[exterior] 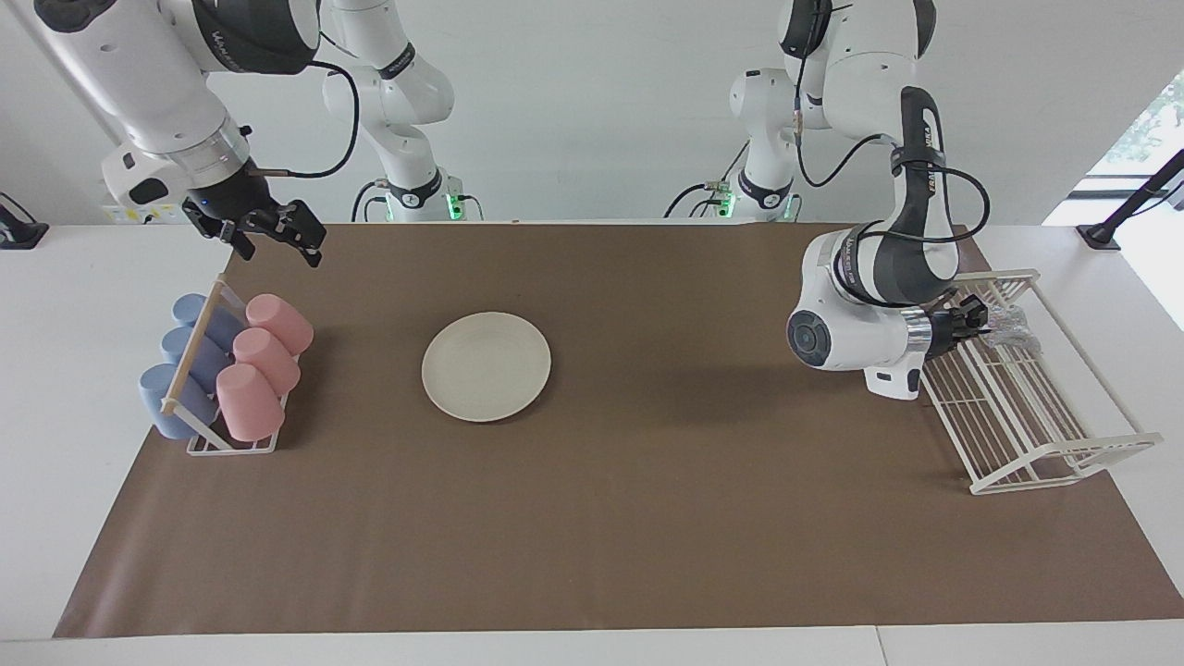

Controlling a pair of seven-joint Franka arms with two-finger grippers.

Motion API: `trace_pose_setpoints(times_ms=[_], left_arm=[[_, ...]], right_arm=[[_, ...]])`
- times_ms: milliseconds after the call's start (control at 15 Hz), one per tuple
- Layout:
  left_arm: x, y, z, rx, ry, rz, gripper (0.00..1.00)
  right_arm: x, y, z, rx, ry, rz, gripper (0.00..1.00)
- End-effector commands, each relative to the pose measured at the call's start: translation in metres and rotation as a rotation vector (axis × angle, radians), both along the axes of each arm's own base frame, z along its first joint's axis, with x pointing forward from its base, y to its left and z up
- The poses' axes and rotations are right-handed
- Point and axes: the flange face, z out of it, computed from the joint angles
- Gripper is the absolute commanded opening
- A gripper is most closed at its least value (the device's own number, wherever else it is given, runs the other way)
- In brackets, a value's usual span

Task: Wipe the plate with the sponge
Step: 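Lower the sponge into the wire rack and open the left gripper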

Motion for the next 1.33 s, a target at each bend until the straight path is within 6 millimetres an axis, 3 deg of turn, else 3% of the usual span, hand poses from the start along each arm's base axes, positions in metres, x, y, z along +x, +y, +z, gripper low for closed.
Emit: trace_pose_setpoints(times_ms=[0, 533, 600, 667, 733, 1000, 1067, 1133, 1267], left_arm=[[0.001, 0.002, -0.008, -0.028, -0.054, 0.006, 0.0], [0.001, -0.001, -0.011, -0.054, -0.072, -0.005, 0.01], [0.001, -0.001, -0.011, -0.055, -0.072, -0.006, 0.14], [0.001, 0.0, -0.012, -0.056, -0.073, -0.005, 0.49], [0.002, -0.001, -0.01, -0.059, -0.076, -0.008, 0.66], [0.003, -0.001, -0.009, -0.062, -0.079, -0.008, 0.71], [0.003, -0.002, -0.008, -0.065, -0.079, -0.01, 0.82], [0.002, -0.004, -0.004, -0.097, -0.082, 0.005, 0.99], [0.003, -0.011, 0.025, -0.227, -0.133, 0.025, 1.0]], right_arm=[[-0.007, 0.001, 0.001, -0.013, 0.001, -0.013, 1.0], [-0.007, 0.001, 0.001, -0.013, 0.001, -0.013, 1.0], [-0.007, 0.001, 0.001, -0.013, 0.001, -0.013, 1.0], [-0.007, 0.001, 0.001, -0.013, 0.001, -0.013, 1.0], [-0.007, 0.001, 0.001, -0.013, 0.001, -0.013, 1.0], [-0.007, 0.001, 0.001, -0.013, 0.001, -0.013, 1.0], [-0.007, 0.001, 0.001, -0.013, 0.001, -0.013, 1.0], [-0.007, 0.001, 0.001, -0.013, 0.001, -0.013, 1.0], [-0.007, 0.001, 0.001, -0.013, 0.001, -0.013, 1.0]])
